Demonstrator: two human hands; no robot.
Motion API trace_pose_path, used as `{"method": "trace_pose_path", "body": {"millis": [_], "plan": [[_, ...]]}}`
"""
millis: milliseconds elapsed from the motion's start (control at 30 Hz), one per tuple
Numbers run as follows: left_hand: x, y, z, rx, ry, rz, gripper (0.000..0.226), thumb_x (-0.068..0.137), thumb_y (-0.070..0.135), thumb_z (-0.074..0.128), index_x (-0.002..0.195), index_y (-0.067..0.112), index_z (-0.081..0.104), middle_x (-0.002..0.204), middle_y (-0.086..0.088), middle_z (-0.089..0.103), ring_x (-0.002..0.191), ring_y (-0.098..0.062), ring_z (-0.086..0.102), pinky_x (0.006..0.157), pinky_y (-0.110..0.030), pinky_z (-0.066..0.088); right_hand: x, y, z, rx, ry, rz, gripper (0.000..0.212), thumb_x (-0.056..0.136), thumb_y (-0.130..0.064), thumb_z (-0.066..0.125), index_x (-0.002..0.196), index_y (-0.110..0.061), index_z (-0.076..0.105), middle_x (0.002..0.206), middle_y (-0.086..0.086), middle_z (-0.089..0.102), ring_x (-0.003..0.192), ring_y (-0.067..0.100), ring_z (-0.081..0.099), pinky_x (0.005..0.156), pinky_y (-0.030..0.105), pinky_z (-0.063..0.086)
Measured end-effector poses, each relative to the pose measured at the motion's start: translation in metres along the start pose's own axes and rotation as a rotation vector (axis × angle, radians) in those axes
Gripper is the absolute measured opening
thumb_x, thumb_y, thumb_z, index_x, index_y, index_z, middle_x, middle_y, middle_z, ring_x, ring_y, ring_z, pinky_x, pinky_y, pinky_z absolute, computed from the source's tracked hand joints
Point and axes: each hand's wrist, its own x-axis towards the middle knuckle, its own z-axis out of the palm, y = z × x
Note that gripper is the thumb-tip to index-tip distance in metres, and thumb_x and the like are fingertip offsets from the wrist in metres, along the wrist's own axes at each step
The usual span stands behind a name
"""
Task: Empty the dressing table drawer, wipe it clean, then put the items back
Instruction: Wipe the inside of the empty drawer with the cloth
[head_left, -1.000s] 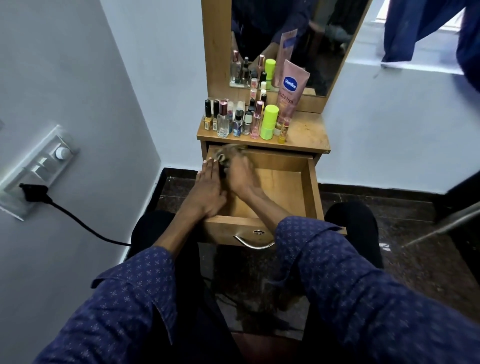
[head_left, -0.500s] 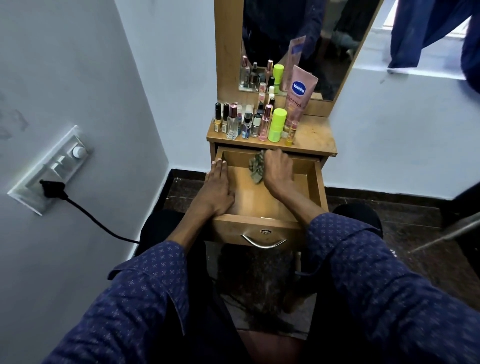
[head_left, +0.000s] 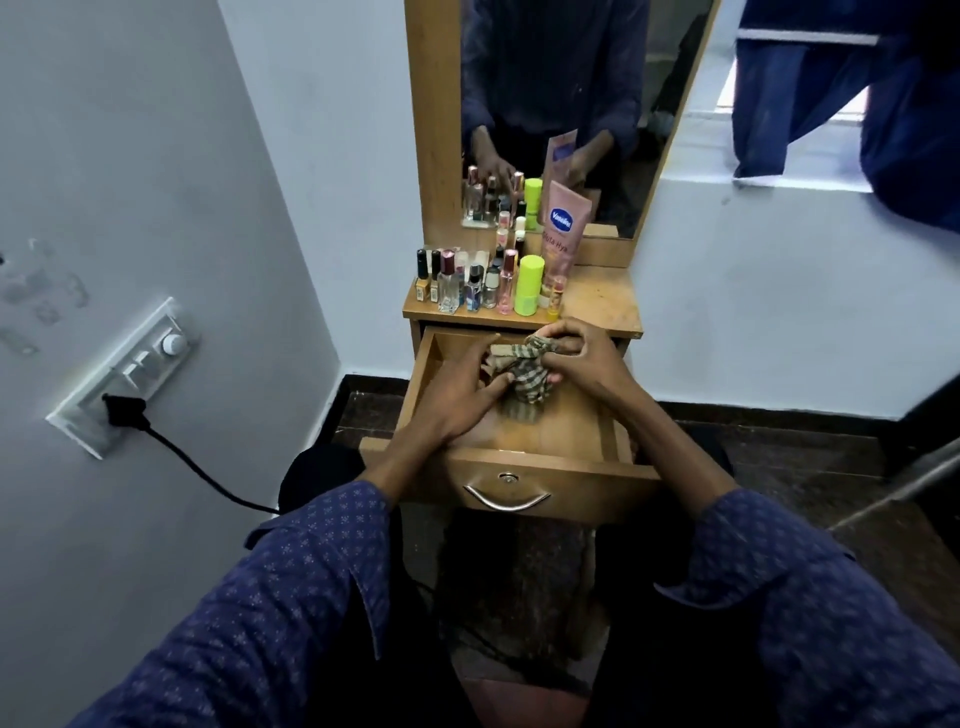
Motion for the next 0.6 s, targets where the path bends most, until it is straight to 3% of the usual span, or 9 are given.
{"method": "trace_pose_path", "body": {"millis": [133, 233, 367, 467, 600], "plan": [[0.017, 0.046, 0.016, -0.379, 0.002, -0.082, 0.035, 0.099, 0.017, 0.069, 0.133, 0.012, 0.067, 0.120, -0.002, 0.075, 0.107, -0.016, 0.072, 0.095, -0.043, 0.061, -0.010, -0.004, -0.039, 0.150, -0.046, -0.028, 0.031, 0.091, -0.006, 0.073, 0.118, -0.020, 0.064, 0.115, 0.003, 0.076, 0.103, 0.015, 0.073, 0.071, 0.025, 0.059], [0.027, 0.076, 0.025, -0.549, 0.027, -0.137, 0.028, 0.102, 0.004, 0.062, 0.130, 0.006, 0.067, 0.115, -0.005, 0.074, 0.106, -0.020, 0.072, 0.094, -0.036, 0.062, -0.015, 0.006, -0.059, 0.047, -0.062, -0.071, 0.037, 0.091, -0.023, 0.080, 0.125, -0.022, 0.067, 0.115, -0.003, 0.071, 0.088, 0.012, 0.066, 0.072, 0.021, 0.055], [0.042, 0.102, 0.036, -0.580, 0.026, -0.186, 0.031, 0.101, -0.003, 0.058, 0.129, 0.007, 0.067, 0.122, -0.011, 0.072, 0.117, -0.028, 0.069, 0.102, -0.051, 0.057, -0.017, 0.011, -0.080, -0.085, -0.053, -0.150, 0.048, 0.089, -0.036, 0.082, 0.131, -0.027, 0.063, 0.123, -0.009, 0.068, 0.100, 0.003, 0.066, 0.084, 0.017, 0.054], [0.049, 0.120, 0.040, -0.624, 0.030, -0.162, 0.034, 0.101, -0.004, 0.058, 0.132, 0.010, 0.061, 0.121, -0.003, 0.067, 0.118, -0.023, 0.065, 0.104, -0.051, 0.057, -0.011, 0.003, -0.098, -0.192, 0.067, -0.202, 0.038, 0.087, -0.017, 0.081, 0.120, -0.025, 0.064, 0.116, -0.006, 0.068, 0.086, -0.004, 0.061, 0.076, 0.012, 0.049], [0.066, 0.140, 0.040, -0.611, 0.053, -0.055, 0.045, 0.097, -0.001, 0.065, 0.139, 0.011, 0.054, 0.129, 0.000, 0.062, 0.112, -0.006, 0.064, 0.100, -0.040, 0.060, 0.014, -0.006, -0.118, -0.132, 0.312, -0.227, 0.041, 0.080, -0.007, 0.077, 0.117, -0.019, 0.064, 0.111, -0.005, 0.070, 0.097, -0.004, 0.064, 0.079, 0.011, 0.049]]}}
